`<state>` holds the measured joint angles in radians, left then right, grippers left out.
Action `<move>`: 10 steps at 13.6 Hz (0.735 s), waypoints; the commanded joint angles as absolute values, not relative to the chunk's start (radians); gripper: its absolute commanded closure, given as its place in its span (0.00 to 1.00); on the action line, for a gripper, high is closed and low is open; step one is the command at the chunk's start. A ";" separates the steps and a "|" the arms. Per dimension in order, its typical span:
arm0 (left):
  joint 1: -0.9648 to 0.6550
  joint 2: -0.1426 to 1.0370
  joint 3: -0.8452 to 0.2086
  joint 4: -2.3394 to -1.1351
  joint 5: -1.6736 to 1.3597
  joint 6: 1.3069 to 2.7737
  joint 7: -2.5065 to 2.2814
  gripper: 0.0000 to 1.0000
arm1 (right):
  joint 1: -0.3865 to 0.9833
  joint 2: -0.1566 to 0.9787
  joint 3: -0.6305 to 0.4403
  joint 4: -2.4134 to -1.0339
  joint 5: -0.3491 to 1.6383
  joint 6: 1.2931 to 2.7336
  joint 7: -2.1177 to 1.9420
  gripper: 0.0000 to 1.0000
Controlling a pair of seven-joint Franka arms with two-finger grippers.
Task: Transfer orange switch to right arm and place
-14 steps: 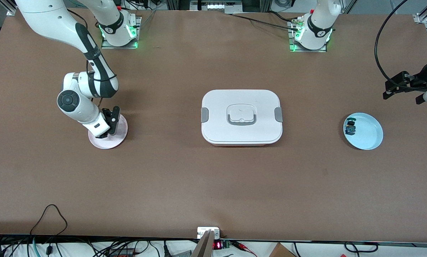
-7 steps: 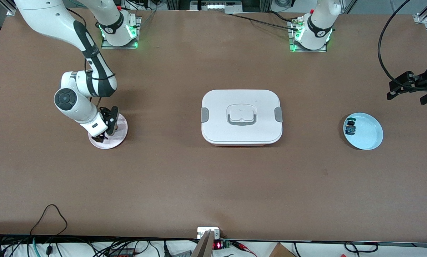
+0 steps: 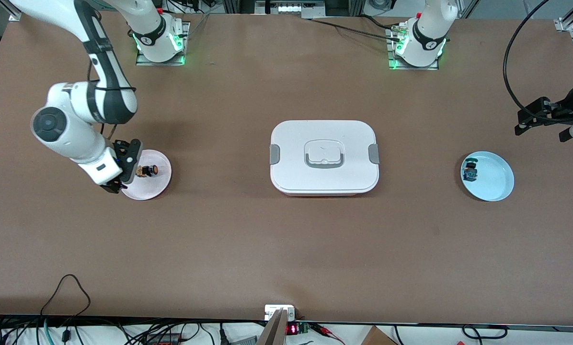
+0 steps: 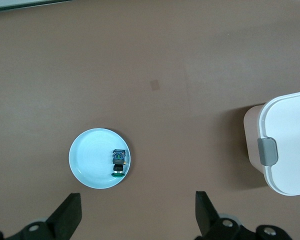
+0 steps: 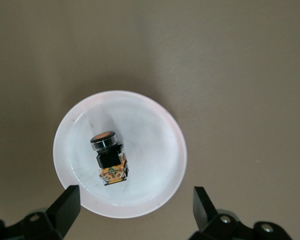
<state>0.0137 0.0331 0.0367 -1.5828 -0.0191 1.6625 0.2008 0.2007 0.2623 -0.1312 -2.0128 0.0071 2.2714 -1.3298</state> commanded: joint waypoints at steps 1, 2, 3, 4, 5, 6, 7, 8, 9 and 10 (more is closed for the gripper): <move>0.011 0.049 0.031 -1.545 0.012 1.638 0.186 0.00 | 0.198 0.238 -0.140 -1.915 0.052 2.163 -1.287 0.00; 0.011 0.049 0.031 -1.545 0.011 1.638 0.184 0.00 | 0.198 0.232 -0.140 -1.886 0.052 2.130 -1.248 0.00; 0.011 0.049 0.031 -1.545 0.012 1.638 0.184 0.00 | 0.198 0.229 -0.140 -1.853 0.052 2.082 -1.189 0.00; 0.009 0.049 0.031 -1.545 0.011 1.638 0.184 0.00 | 0.198 0.227 -0.140 -1.824 0.052 2.018 -1.104 0.00; 0.009 0.049 0.031 -1.545 0.011 1.638 0.184 0.00 | 0.198 0.222 -0.140 -1.804 0.052 1.976 -1.006 0.00; 0.011 0.049 0.031 -1.545 0.011 1.638 0.184 0.00 | 0.198 0.215 -0.140 -1.787 0.054 1.945 -0.920 0.00; 0.009 0.049 0.031 -1.543 0.011 1.637 0.184 0.00 | 0.199 0.213 -0.140 -1.772 0.057 1.916 -0.819 0.00; 0.011 0.049 0.031 -1.543 0.011 1.637 0.184 0.00 | 0.199 0.213 -0.140 -1.757 0.078 1.884 -0.719 0.00; 0.011 0.049 0.031 -1.543 0.011 1.637 0.184 0.00 | 0.201 0.207 -0.140 -1.755 0.104 1.849 -0.619 0.00; 0.011 0.049 0.031 -1.543 0.011 1.637 0.184 0.00 | 0.202 0.198 -0.140 -1.755 0.119 1.830 -0.515 0.00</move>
